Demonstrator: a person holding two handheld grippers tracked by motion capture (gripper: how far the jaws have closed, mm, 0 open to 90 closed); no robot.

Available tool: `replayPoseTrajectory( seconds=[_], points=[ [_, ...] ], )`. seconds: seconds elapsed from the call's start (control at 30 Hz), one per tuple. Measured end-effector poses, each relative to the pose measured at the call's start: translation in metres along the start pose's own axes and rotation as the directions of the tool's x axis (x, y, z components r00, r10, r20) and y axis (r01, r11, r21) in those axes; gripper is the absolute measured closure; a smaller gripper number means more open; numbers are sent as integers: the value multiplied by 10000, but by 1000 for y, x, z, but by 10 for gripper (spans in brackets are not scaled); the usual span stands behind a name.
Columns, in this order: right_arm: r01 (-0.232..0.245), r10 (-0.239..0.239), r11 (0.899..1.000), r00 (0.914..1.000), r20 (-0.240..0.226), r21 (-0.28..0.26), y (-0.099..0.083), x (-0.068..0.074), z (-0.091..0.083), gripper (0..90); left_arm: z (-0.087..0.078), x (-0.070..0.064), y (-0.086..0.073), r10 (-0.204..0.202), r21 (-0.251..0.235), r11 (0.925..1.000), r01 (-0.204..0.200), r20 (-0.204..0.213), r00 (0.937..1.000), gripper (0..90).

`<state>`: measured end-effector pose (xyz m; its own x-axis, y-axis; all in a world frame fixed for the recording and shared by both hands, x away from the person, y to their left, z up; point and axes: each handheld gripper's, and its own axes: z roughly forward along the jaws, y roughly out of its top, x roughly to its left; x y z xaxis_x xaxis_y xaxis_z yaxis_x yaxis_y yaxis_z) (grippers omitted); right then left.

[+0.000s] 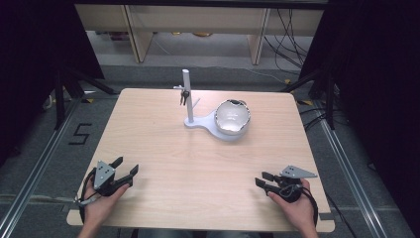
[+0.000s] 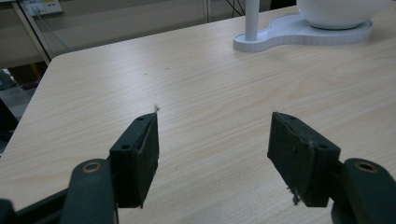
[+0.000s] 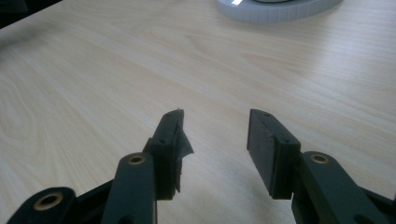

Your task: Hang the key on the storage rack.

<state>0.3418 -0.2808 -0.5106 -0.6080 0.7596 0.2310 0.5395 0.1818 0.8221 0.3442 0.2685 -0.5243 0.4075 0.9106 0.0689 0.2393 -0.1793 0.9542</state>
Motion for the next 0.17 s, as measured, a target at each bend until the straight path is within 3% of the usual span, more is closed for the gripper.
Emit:
replayPoseTrajectory(
  seconds=[0.03,0.1,0.13,0.17],
  points=[
    [-86,86,9997,10000,-8,-243,-1,0,0,567,0,-1,0,34,95,9999,-34,-51,10000,334],
    [427,-403,9972,9984,388,-617,-2,-6,1,562,1,-1,0,94,113,9999,-94,-9,10000,336],
    [240,-211,9977,9987,461,-636,-2,-4,-1,558,1,-1,1,107,141,9998,-107,-50,9999,346],
    [460,-415,9961,9973,610,-757,-2,-5,-1,553,1,-2,0,128,139,9998,-127,-78,9999,351]
  ],
)
